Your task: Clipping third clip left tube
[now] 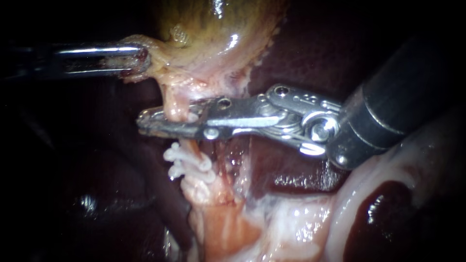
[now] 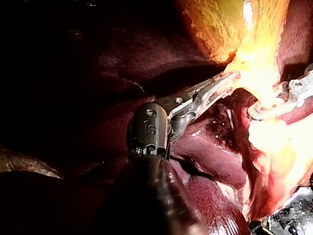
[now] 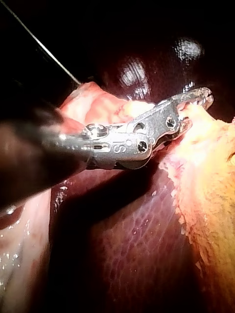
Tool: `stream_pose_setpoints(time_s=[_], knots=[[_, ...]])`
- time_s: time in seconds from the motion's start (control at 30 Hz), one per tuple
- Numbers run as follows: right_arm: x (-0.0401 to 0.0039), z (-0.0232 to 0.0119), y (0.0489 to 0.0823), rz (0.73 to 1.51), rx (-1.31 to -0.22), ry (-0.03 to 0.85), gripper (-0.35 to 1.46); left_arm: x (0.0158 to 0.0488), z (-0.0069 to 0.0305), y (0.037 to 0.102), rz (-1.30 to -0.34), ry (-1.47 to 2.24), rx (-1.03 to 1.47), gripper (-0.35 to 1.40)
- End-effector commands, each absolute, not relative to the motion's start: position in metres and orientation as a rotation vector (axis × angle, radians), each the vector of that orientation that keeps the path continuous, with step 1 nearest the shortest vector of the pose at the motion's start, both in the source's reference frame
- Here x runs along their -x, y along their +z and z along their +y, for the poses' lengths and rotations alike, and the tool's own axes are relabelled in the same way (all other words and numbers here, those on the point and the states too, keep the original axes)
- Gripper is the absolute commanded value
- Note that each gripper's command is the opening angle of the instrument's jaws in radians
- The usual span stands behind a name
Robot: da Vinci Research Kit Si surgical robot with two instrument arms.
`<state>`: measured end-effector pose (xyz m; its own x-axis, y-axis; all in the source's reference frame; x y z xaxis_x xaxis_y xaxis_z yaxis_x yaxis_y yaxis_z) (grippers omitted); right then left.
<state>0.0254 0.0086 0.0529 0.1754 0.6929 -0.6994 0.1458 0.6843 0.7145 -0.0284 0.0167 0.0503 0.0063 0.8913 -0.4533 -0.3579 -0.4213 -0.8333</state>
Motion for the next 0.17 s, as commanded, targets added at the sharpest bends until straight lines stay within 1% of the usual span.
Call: stream_pose_setpoints(time_s=[0.03,0.17], knots=[[-0.0253,0.0086,0.0530,1.367,-0.770,0.446,-0.35,0.0284,0.0167,0.0504,-0.618,1.609,1.288,-0.35],[-0.0253,0.0086,0.0531,1.367,-0.767,0.448,-0.35,0.0284,0.0167,0.0504,-0.618,1.609,1.288,-0.35]])
